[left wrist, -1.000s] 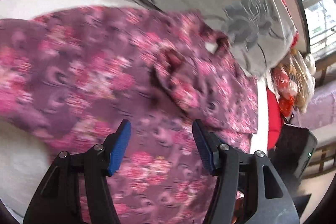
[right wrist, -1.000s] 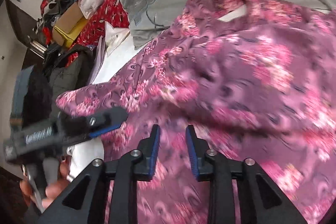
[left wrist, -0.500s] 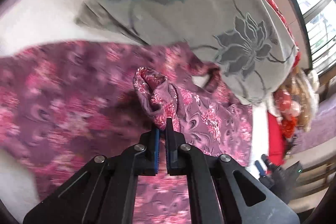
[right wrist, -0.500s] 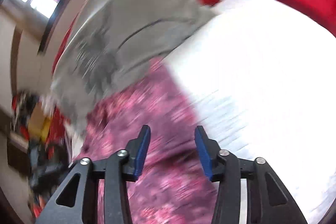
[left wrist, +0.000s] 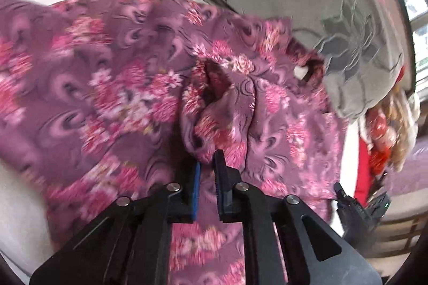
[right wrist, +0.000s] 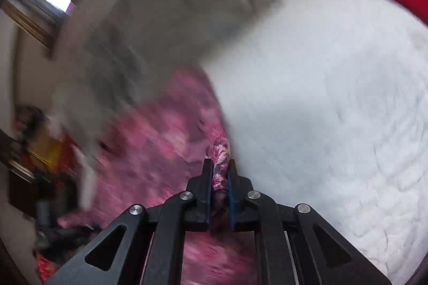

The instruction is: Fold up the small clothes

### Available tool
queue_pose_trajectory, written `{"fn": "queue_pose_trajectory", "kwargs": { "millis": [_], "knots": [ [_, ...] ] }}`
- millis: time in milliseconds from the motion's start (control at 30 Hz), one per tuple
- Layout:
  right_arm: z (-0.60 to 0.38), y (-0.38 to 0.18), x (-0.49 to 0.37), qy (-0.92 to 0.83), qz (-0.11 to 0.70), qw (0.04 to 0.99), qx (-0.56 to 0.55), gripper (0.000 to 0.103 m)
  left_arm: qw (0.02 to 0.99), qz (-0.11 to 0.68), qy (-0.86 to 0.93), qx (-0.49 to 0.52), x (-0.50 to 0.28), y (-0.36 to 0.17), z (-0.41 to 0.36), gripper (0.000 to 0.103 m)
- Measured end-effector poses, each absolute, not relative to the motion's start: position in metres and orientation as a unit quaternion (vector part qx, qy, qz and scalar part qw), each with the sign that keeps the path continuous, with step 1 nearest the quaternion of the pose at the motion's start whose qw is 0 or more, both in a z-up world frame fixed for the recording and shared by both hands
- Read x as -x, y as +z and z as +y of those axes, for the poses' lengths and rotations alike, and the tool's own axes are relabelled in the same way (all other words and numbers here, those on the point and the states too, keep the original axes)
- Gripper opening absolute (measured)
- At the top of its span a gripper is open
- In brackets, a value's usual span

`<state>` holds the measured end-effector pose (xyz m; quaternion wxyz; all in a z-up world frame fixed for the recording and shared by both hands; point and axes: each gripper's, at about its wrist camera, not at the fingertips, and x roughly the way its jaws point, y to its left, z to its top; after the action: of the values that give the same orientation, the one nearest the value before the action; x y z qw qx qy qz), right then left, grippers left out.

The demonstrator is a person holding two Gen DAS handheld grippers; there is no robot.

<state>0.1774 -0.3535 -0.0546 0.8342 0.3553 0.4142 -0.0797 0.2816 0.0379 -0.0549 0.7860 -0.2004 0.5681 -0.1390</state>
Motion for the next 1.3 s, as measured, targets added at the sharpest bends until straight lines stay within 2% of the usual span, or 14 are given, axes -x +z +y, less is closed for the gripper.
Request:
{"fn": "queue_pose_trajectory", "kwargs": {
  "millis": [33,100,233,333,400,500,667,700,733,800,900,933,1100,1300],
  "knots": [
    [-0.352,-0.048,-0.174,-0.087,0.403,0.840,-0.353,0.018,0.790,0.556,-0.147,0.214,-0.276,-0.046,0.044,0.009],
    [-0.347,-0.026,-0.165,-0.100,0.364,0.862,-0.339,0.018,0.800,0.530,-0.161,0.231,-0.270,-0.030,0.051,0.009],
    [-0.315,-0.004,-0.177,-0.056,0.350,0.880,-0.316,0.019,0.814,0.528,-0.155,0.189,-0.281,-0.024,0.029,0.028],
    [-0.282,-0.006,-0.194,-0.023,0.375,0.879,-0.293,0.019,0.806,0.564,-0.126,0.130,-0.296,-0.052,0.007,0.028],
    [-0.259,-0.011,-0.202,-0.004,0.397,0.875,-0.277,0.019,0.805,0.565,-0.126,0.132,-0.299,-0.059,0.008,0.028],
    [-0.222,-0.018,-0.216,0.031,0.413,0.870,-0.269,0.019,0.802,0.558,-0.145,0.157,-0.290,-0.038,0.027,0.028],
    [-0.155,-0.022,-0.257,0.089,0.425,0.862,-0.263,0.023,0.830,0.498,-0.168,0.185,-0.269,0.035,0.096,0.030],
    [-0.146,-0.024,-0.263,0.097,0.424,0.862,-0.261,0.027,0.837,0.486,-0.167,0.190,-0.265,0.049,0.115,0.043],
    [-0.135,-0.027,-0.269,0.100,0.426,0.863,-0.251,0.030,0.842,0.478,-0.160,0.192,-0.263,0.060,0.131,0.061],
    [-0.115,-0.045,-0.279,0.090,0.451,0.859,-0.225,0.041,0.855,0.458,-0.136,0.200,-0.261,0.081,0.174,0.064],
    [-0.104,-0.048,-0.270,0.081,0.412,0.888,-0.189,0.041,0.870,0.445,-0.083,0.195,-0.278,0.093,0.229,0.067],
    [-0.101,-0.049,-0.266,0.080,0.400,0.895,-0.179,0.041,0.871,0.447,-0.068,0.195,-0.283,0.093,0.250,0.070],
    [-0.096,-0.047,-0.259,0.072,0.386,0.905,-0.164,0.041,0.841,0.488,0.009,0.232,-0.326,0.053,0.318,0.070],
    [-0.096,-0.052,-0.258,0.073,0.377,0.909,-0.164,0.041,0.784,0.535,0.035,0.314,-0.370,-0.007,0.341,0.070]
  ]
}}
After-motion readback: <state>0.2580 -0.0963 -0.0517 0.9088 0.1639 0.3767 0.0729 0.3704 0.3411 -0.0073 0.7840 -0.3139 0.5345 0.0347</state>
